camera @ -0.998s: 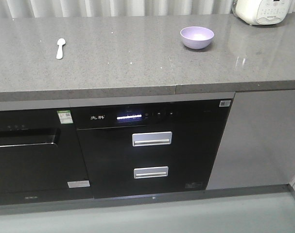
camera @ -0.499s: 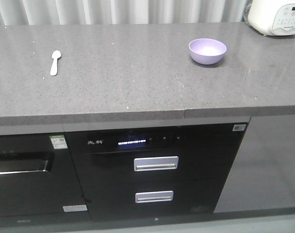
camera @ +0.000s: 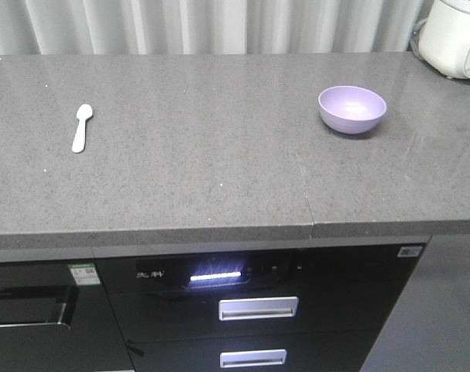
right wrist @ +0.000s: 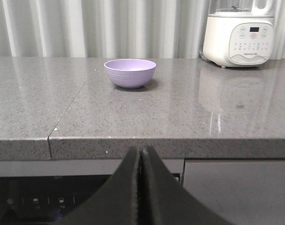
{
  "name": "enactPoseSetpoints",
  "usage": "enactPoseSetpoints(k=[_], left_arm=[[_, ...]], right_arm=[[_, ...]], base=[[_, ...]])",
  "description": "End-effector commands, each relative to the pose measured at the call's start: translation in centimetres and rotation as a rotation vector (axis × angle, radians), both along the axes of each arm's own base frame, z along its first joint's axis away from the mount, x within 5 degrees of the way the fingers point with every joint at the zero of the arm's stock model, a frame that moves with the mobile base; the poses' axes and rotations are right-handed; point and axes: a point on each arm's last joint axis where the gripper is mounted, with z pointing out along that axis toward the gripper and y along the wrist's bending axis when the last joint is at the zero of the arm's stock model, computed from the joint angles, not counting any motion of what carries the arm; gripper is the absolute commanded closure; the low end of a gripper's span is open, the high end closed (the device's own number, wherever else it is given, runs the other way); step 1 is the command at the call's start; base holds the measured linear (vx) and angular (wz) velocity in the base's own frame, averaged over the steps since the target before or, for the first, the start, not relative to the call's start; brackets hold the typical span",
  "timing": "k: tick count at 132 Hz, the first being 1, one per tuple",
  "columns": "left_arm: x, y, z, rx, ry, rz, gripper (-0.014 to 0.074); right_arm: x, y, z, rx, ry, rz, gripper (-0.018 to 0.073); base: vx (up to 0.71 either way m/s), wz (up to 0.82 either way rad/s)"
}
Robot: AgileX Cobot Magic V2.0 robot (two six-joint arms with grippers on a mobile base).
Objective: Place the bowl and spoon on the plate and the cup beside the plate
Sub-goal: 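Approach the counter edge, bringing the spoon and bowl within reach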
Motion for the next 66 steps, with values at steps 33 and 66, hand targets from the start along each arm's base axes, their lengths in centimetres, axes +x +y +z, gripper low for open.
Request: enactPoseSetpoints(k=[33,66], left_arm=[[-0.05,-0.04,0.34,-0.012,-0.073,-0.008,0.0603],[-0.05,-0.04,0.34,-0.012,-0.073,-0.008,0.0603]], right_arm=[[0.01,0.06,0.51,-0.013,-0.075,0.007,0.056],[0.01,0.06,0.51,-0.013,-0.075,0.007,0.056]], base=[[0.17,0.02],[0.14,0.03]])
